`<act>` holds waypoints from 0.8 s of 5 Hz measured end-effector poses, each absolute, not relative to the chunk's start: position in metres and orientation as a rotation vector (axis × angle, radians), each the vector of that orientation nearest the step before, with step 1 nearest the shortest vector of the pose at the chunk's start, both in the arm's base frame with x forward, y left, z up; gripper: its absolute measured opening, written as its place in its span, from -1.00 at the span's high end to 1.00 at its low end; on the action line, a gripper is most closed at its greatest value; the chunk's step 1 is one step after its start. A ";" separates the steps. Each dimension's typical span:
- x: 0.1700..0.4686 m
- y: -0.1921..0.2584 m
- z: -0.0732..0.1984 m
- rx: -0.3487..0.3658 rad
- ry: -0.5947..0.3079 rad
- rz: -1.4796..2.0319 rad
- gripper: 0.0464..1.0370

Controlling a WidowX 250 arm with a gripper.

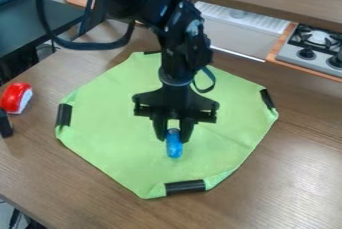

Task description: Put the blue figure to the bottom of the cloth

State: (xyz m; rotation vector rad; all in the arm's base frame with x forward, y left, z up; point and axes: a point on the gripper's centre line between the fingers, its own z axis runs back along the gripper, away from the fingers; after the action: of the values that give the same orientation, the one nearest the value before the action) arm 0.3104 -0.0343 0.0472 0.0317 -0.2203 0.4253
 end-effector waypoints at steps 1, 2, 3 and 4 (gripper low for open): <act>0.307 -0.034 0.041 0.048 -0.241 0.409 0.26; 0.302 -0.033 0.034 0.082 -0.266 0.371 -0.33; 0.295 -0.033 0.030 0.080 -0.256 0.349 -0.86; 0.295 -0.024 0.061 0.017 -0.275 0.387 -0.93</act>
State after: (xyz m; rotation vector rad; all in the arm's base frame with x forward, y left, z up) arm 0.2952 -0.0244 0.0607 0.0171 -0.2749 0.3874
